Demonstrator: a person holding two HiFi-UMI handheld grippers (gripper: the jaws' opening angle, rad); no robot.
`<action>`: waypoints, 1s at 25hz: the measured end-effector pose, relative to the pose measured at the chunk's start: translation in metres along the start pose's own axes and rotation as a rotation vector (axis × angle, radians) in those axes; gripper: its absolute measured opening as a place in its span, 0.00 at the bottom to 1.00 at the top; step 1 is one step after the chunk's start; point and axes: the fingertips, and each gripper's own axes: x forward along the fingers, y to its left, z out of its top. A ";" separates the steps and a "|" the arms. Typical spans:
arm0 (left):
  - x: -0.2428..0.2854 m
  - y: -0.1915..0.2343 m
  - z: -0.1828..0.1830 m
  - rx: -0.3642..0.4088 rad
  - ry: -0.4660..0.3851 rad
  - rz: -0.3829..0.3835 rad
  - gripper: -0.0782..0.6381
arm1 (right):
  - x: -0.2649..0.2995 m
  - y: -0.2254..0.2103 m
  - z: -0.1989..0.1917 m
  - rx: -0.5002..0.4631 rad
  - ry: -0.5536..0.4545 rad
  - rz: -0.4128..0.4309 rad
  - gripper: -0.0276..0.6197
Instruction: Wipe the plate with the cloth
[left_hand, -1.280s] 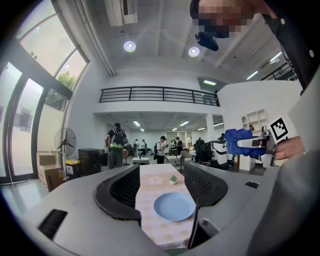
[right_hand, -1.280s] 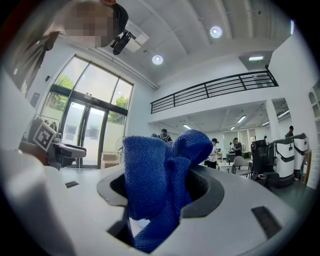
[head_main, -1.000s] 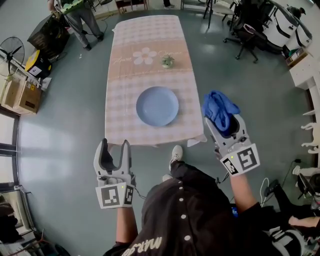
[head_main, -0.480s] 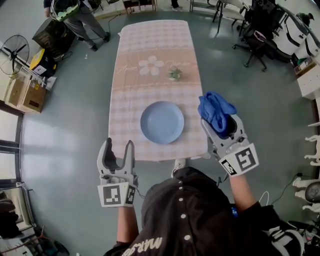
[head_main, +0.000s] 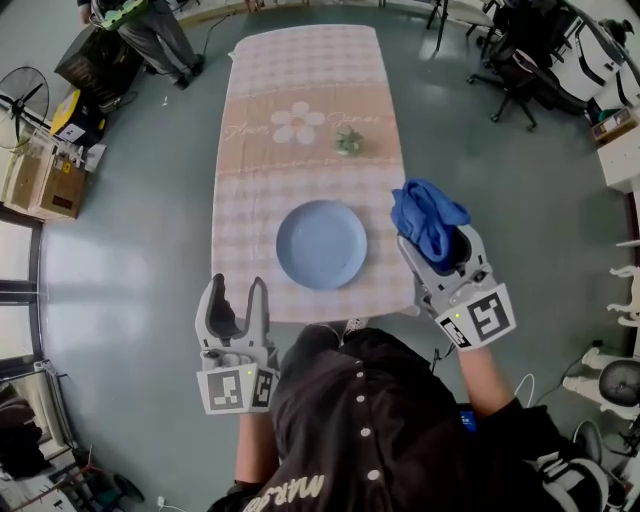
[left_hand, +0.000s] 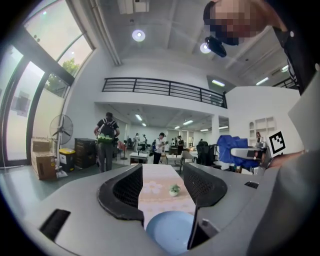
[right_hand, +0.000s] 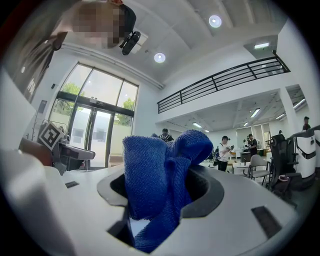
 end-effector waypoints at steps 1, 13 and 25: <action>0.003 0.002 0.001 -0.017 -0.006 -0.004 0.48 | 0.003 -0.001 -0.001 -0.002 0.002 -0.001 0.41; 0.063 0.028 -0.040 -0.053 0.144 -0.098 0.48 | 0.051 0.007 -0.034 -0.034 0.073 0.003 0.41; 0.108 0.044 -0.141 -0.018 0.373 -0.145 0.48 | 0.084 0.021 -0.105 -0.050 0.214 0.086 0.41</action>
